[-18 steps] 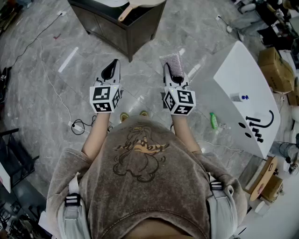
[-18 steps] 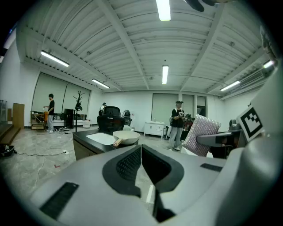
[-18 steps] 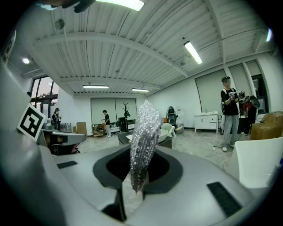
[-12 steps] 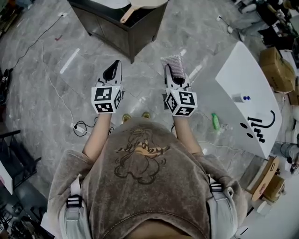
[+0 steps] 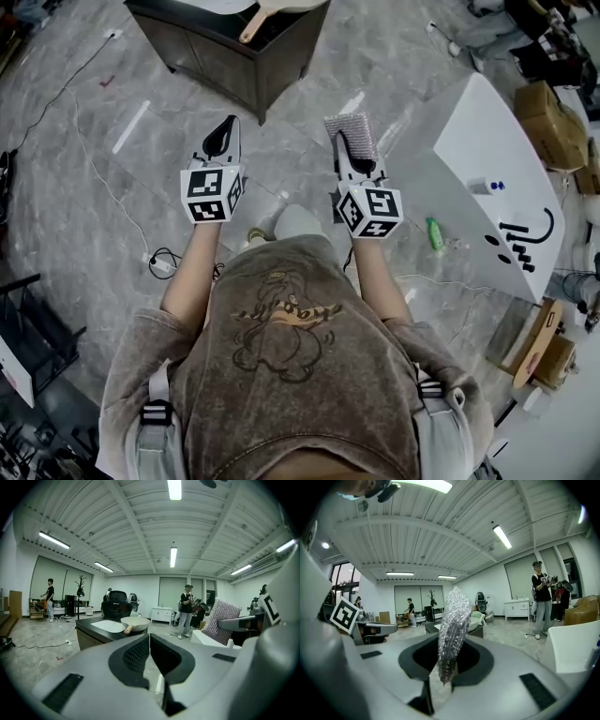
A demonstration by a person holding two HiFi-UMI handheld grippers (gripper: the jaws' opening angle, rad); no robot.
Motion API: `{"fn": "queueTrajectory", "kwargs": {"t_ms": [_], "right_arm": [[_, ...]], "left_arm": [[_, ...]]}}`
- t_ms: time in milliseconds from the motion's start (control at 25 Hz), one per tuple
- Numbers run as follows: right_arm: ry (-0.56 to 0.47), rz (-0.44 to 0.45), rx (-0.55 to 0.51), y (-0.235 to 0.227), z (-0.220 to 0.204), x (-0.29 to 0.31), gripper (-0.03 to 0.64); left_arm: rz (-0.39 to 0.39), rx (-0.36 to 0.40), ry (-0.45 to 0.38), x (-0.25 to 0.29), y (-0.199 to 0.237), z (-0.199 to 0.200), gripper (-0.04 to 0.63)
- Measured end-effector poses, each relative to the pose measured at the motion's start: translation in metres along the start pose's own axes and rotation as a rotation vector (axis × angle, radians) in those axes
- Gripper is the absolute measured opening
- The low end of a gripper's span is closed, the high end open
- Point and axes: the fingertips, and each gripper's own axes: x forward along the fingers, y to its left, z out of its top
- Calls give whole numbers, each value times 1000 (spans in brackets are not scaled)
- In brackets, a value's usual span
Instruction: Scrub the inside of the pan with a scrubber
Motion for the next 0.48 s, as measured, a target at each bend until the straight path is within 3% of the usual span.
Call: {"fn": "queueTrajectory", "kwargs": {"t_ms": [480], "right_arm": [[-10,-26,17,-12,3,52,80]], "left_arm": [[-29,7,13,46,24,3,21]]}}
